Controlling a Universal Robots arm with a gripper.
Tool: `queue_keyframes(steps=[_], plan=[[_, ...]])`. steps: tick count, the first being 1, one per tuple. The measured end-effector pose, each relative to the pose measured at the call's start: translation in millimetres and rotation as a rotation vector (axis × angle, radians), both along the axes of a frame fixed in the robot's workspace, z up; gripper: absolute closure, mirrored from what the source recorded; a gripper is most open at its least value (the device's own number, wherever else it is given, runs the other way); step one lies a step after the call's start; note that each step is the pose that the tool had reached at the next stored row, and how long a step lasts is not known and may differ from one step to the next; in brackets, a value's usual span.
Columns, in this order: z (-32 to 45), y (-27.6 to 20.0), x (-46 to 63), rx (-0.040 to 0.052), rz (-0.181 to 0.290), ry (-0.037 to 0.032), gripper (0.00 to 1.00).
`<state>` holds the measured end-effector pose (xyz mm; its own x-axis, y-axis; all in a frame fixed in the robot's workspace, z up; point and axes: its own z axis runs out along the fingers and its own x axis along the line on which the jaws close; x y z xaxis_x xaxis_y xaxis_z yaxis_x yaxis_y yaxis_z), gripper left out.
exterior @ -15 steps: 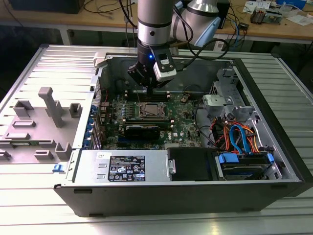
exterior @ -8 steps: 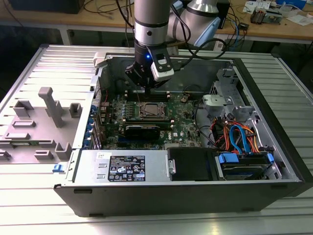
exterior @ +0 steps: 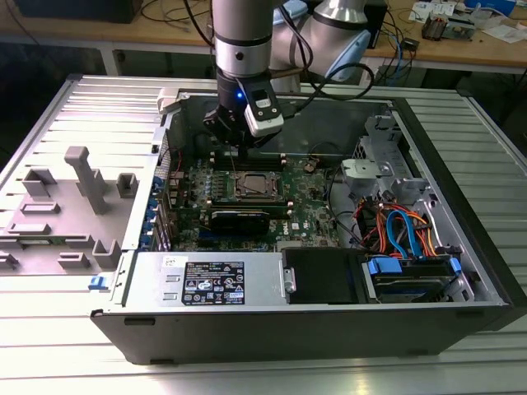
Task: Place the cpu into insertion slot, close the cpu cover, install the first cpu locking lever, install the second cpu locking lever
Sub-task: 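Install the first cpu locking lever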
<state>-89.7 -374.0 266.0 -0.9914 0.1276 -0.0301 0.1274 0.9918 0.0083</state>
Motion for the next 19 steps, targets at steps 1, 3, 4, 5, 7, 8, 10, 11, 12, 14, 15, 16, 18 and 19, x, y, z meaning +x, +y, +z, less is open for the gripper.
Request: queue_keyframes(steps=[1, 3, 4, 5, 7, 8, 10, 11, 12, 14, 15, 16, 18, 19], plan=[[-0.3, 0.0, -0.3, 0.0001, 0.004, -0.004, 0.89], [-0.7, 0.0, -3.0, 0.0055, 0.019, -0.0043, 0.89], [-0.8, 0.0, -3.7, 0.0083, 0.025, -0.0043, 0.89], [-0.9, 0.1, -4.8, 0.0086, 0.034, -0.0043, 0.89], [-1.0, 0.2, -6.4, 0.0085, 0.051, -0.004, 0.89], [-1.1, 0.3, -7.5, 0.0087, 0.061, -0.0041, 0.89], [-1.3, 0.3, -11.2, 0.0086, 0.07, -0.0036, 0.89], [-1.5, 0.4, -13.6, 0.0087, 0.074, -0.0036, 0.89], [-1.6, 0.4, -15.7, 0.0086, 0.076, -0.0035, 0.89], [-1.8, 0.4, -20.4, 0.0087, 0.081, -0.0034, 0.89], [-2.0, 0.4, -22.4, 0.0087, 0.086, -0.0033, 0.89], [-2.1, 0.4, -24.0, 0.0087, 0.091, -0.0032, 0.89], [-2.8, 0.4, -26.7, 0.0088, 0.103, -0.003, 0.89], [-3.0, 0.4, -29.1, 0.0087, 0.11, -0.0027, 0.89]])
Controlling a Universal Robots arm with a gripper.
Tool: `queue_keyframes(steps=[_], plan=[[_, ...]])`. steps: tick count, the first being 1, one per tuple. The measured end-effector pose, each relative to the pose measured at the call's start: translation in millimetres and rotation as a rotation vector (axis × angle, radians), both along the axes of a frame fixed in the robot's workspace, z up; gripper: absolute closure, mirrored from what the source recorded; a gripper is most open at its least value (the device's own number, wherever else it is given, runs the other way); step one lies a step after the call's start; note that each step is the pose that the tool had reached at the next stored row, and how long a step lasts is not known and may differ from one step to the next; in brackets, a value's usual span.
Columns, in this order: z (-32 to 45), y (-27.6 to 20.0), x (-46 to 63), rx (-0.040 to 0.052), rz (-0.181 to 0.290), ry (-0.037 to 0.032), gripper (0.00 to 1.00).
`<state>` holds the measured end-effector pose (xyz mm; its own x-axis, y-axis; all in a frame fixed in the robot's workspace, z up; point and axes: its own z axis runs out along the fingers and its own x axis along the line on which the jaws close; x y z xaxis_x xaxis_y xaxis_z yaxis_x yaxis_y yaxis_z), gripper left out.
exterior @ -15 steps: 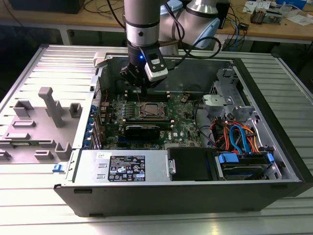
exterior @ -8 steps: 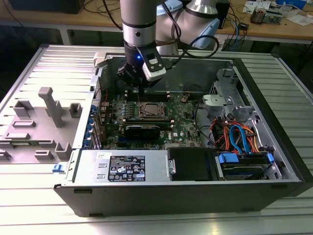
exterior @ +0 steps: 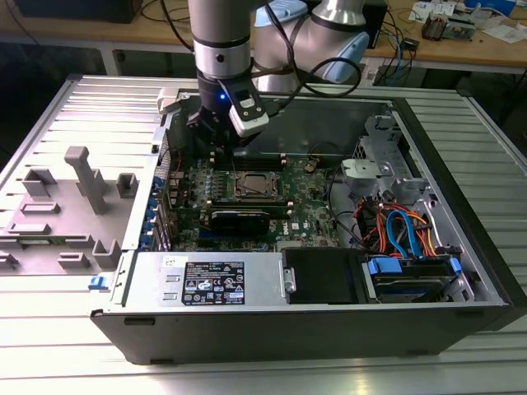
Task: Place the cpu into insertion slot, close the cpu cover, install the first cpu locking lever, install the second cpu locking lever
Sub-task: 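Install the first cpu locking lever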
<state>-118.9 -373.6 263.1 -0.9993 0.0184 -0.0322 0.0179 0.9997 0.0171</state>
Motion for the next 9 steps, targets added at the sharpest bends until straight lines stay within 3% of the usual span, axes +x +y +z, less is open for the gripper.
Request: queue_keyframes(steps=[5, 9], plan=[[-0.5, 1.5, -7.7, 0.0, 0.021, 0.0003, 0.89], [-0.5, 10.0, -10.1, -0.0001, 0.048, 0.0004, 0.89]])
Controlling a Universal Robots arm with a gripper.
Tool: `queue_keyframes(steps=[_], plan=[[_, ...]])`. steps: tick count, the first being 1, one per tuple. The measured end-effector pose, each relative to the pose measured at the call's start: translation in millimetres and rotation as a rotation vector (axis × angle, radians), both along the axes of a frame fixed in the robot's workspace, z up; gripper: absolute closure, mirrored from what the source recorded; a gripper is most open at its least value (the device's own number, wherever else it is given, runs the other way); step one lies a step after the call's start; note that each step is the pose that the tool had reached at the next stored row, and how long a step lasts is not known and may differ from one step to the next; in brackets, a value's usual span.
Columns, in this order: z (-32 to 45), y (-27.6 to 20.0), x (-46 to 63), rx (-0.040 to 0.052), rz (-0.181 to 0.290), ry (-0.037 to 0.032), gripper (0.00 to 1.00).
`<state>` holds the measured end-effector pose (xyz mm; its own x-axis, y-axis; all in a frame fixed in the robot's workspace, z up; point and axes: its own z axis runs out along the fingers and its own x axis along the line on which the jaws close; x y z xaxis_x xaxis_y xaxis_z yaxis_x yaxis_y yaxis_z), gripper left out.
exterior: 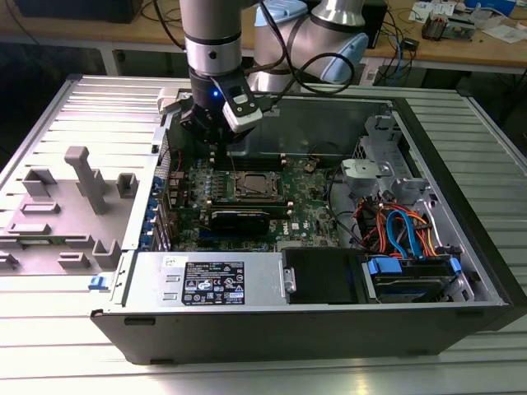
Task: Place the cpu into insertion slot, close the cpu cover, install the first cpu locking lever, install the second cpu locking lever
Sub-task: 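Install the first cpu locking lever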
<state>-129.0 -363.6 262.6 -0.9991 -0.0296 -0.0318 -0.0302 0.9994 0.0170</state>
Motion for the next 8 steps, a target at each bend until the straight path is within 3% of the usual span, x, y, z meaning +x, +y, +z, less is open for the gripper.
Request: queue_keyframes(steps=[4, 5, 6, 8], plan=[[-0.2, 5.4, -0.6, 0.0001, 0.015, 0.0001, 0.89], [-0.2, 8.2, -0.5, 0.0002, 0.016, 0.0001, 0.89], [-0.3, 15.1, -0.3, 0.0001, 0.016, 0.0006, 0.89], [-0.3, 16.6, 6.8, 0.0002, 0.016, 0.0017, 0.89]])
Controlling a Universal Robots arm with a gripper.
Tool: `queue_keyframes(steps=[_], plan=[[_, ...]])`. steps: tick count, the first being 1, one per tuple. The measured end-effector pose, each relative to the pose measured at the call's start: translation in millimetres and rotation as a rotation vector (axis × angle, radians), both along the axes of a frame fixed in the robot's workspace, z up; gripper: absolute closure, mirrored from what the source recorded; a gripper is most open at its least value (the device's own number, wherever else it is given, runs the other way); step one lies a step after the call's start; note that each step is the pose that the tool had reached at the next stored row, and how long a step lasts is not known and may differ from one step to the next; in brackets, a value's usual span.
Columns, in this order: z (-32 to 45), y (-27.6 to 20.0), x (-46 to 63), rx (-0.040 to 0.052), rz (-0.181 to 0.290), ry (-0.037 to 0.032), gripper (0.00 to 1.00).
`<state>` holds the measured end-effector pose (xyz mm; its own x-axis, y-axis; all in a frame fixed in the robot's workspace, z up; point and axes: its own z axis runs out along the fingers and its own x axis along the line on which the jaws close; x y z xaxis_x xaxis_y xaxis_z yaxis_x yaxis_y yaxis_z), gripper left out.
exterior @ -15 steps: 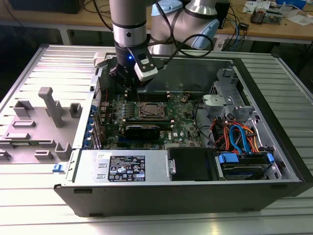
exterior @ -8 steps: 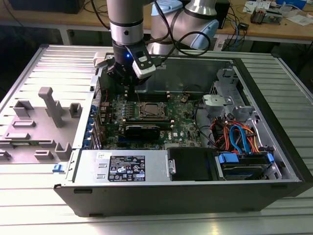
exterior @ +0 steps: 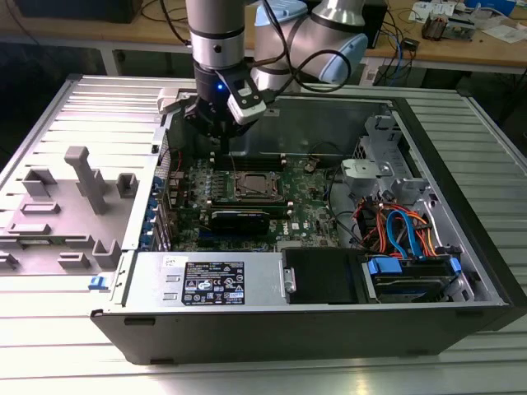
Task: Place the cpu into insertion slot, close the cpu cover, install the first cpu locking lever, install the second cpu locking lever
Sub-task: 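Install the first cpu locking lever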
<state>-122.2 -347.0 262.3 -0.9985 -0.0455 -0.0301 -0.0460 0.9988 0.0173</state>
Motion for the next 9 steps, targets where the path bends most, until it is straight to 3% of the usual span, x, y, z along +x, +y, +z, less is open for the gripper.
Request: queue_keyframes(steps=[7, 9], plan=[[0.0, 0.0, 18.0, -0.0001, 0.0, 0.0025, 0.89], [0.0, 0.0, 18.1, -0.0005, 0.0, 0.0024, 0.89]])
